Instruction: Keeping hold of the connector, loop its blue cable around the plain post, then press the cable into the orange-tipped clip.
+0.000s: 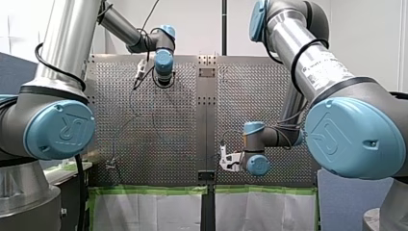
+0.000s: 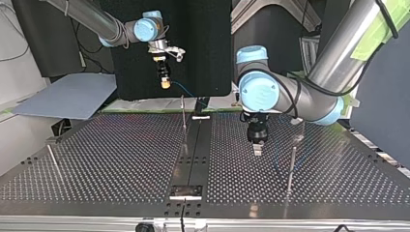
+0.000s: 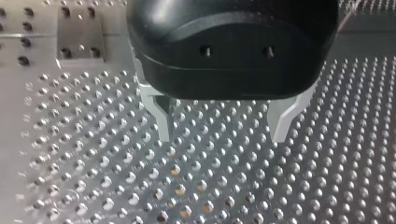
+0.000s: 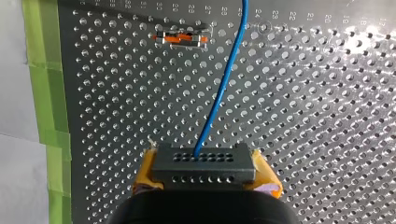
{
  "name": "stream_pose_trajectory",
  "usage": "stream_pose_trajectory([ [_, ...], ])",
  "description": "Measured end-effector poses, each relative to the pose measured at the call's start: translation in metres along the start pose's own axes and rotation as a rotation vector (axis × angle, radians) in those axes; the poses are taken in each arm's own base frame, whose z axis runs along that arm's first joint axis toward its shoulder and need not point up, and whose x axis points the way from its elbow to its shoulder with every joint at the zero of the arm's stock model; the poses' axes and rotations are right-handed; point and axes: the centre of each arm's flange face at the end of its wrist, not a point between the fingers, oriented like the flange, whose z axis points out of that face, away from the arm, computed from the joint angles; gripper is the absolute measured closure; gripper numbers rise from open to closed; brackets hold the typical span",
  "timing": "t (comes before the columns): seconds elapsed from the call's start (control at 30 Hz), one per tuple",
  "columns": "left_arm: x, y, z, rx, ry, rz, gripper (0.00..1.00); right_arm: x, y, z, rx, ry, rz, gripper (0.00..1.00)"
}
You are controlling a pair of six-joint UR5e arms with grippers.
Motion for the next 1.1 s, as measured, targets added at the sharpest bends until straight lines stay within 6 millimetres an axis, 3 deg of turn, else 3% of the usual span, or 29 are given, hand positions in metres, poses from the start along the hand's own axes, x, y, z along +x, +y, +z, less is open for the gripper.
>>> stream_pose_trajectory([
  [0.23, 0.01, -0.006, 0.019, -0.018, -0.028, 0.029, 0.02, 0.0, 0.0, 0.0, 0.001, -0.001, 0.0, 1.0],
  [0.47, 0.012, 0.004, 0.034, -0.07, -0.042, 0.047, 0.02, 0.0, -0.001, 0.0, 0.002, -0.002, 0.0, 1.0],
  [0.73, 0.033, 0.004, 0.048, -0.117, 0.012, 0.118, 0.02, 0.0, -0.003, -0.001, 0.005, -0.005, -0.002, 1.0],
  [1.1, 0.025, 0.006, 0.056, -0.147, -0.025, 0.188, 0.02, 0.0, -0.005, -0.002, 0.008, -0.005, -0.002, 1.0],
])
